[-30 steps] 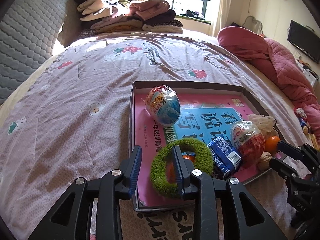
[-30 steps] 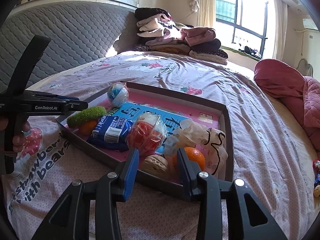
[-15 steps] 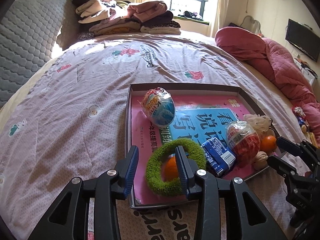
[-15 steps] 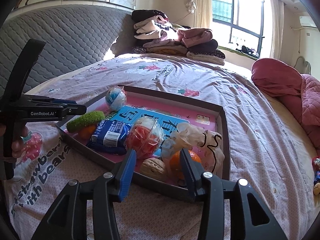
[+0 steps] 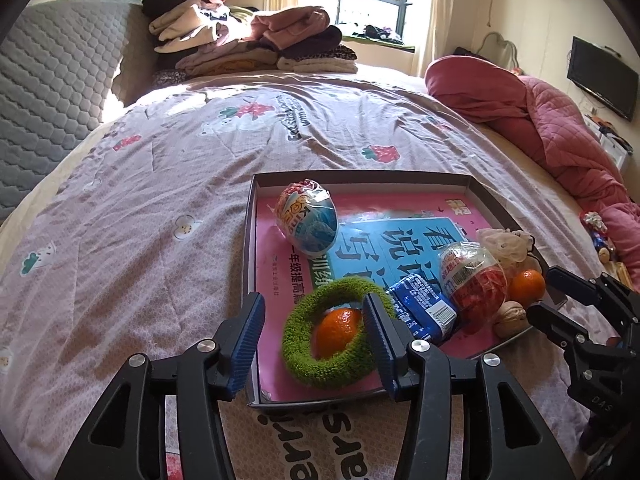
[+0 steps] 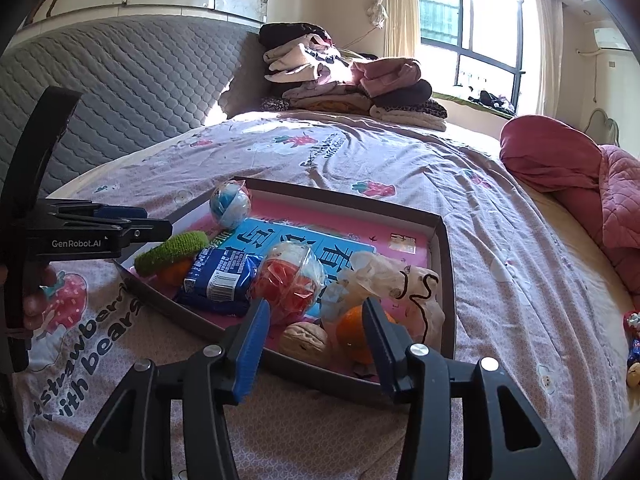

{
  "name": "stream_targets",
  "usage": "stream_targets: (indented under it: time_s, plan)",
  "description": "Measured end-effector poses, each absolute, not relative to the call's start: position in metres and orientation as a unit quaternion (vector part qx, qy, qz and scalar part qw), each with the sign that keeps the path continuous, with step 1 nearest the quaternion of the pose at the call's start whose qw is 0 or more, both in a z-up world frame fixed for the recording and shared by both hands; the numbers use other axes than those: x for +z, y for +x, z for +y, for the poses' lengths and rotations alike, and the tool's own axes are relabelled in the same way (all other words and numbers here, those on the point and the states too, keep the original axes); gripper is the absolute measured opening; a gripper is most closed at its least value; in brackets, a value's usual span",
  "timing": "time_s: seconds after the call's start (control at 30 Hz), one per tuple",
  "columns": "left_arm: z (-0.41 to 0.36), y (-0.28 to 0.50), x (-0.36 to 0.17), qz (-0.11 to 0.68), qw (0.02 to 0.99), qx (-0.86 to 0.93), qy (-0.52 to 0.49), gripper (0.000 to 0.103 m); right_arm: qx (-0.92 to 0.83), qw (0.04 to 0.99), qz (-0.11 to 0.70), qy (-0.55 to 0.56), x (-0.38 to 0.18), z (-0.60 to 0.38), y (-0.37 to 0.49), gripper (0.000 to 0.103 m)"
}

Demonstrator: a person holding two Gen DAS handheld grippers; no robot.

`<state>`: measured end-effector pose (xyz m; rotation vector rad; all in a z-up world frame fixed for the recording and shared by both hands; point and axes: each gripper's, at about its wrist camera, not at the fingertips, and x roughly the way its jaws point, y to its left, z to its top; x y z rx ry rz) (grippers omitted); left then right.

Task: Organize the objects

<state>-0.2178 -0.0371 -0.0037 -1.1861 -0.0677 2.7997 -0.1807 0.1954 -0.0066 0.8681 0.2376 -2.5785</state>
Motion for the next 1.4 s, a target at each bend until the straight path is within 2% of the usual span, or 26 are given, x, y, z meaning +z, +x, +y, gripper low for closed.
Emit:
stream_targets:
  time_s: [0.17, 0.3, 0.93, 1.07, 1.4]
  plan:
    - [-0.035, -0.212, 0.000, -0.020, 0.049, 0.921, -0.387, 0.054, -0.926, 0.202, 0.080, 0.308, -0.002, 0.197, -0.179, 0.051]
    - [-0.034, -0.208, 0.003, -0.023, 0.047, 0.923, -0.382, 0.062, -0.927, 0.203, 0.073, 0.306, 0.001, 0.197, -0.178, 0.053]
    - [-0.029, -0.178, 0.033, -0.028, 0.035, 0.937, -0.347, 0.069, -0.937, 0.202, 0.046, 0.280, 0.027, 0.199, -0.164, 0.055]
    - [-0.027, -0.170, 0.041, -0.026, 0.032, 0.941, -0.336, 0.074, -0.940, 0.200, 0.041, 0.272, 0.033, 0.201, -0.159, 0.055]
    - [-0.021, -0.150, 0.054, -0.030, 0.031, 0.947, -0.318, 0.076, -0.947, 0.196, 0.033, 0.252, 0.053, 0.205, -0.142, 0.056]
